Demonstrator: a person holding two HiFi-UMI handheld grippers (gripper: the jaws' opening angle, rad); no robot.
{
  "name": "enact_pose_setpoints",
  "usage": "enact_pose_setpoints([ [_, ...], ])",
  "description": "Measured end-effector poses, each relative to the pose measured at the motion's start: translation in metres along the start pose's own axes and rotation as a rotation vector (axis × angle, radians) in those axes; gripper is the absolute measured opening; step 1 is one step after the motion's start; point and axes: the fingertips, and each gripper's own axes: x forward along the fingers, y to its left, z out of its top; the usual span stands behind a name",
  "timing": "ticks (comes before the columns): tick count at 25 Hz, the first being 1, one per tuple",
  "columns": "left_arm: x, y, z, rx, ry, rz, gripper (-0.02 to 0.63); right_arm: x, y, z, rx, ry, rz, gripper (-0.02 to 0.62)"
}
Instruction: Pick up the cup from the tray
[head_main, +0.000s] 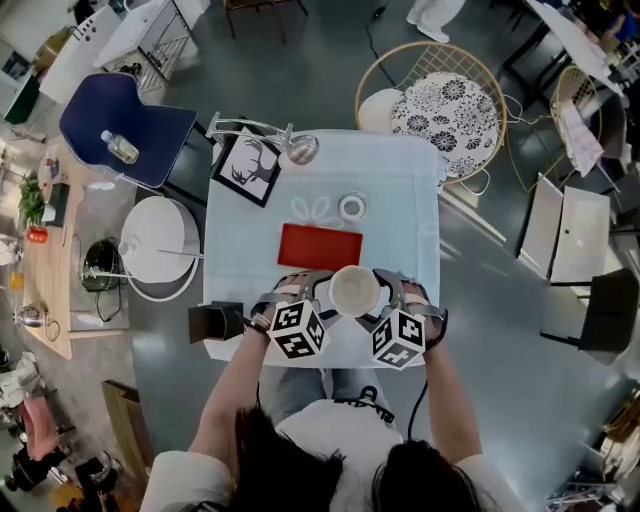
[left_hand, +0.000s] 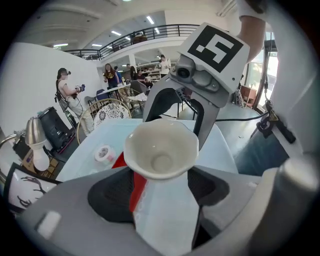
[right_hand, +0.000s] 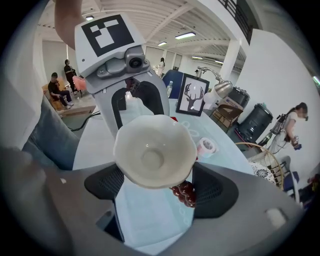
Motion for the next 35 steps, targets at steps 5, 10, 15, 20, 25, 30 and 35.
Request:
enact_pose_setpoints([
  [5,0.021,-0.019,-0.003,-0.01,0.041,-0.041,0.327,0.004,0.014,-0.024,0.019,0.056,0.005,0.449],
  [10,0.032,-0.028,-0.004,-0.012,0.052,-0.046,0.325,0.009,0.02,-0.038,0.029,0.087,-0.004,0.449],
  [15,0.036,-0.026,-0.006,0.019,0.099,-0.031,0.326,0.01,0.018,-0.042,0.029,0.096,-0.061,0.446],
  [20,0.035,-0.022,-0.014,0.023,0.134,0.018,0.325,0.011,0.019,-0.039,0.024,0.105,-0.099,0.446],
  [25,0.023,-0.021,-0.017,-0.078,0.114,0.042,0.325,-0.002,0.023,-0.034,0.13,0.038,-0.004,0.436],
  [30,-0.004,-0.021,-0.01,-0.236,0.009,0.045,0.324,-0.031,0.01,-0.019,0.233,-0.055,-0.03,0.439],
  [35,-0.035,-0.01,0.007,-0.367,-0.114,0.149,0.306,-0.06,-0.006,0.0,0.481,-0.263,-0.067,0.313],
])
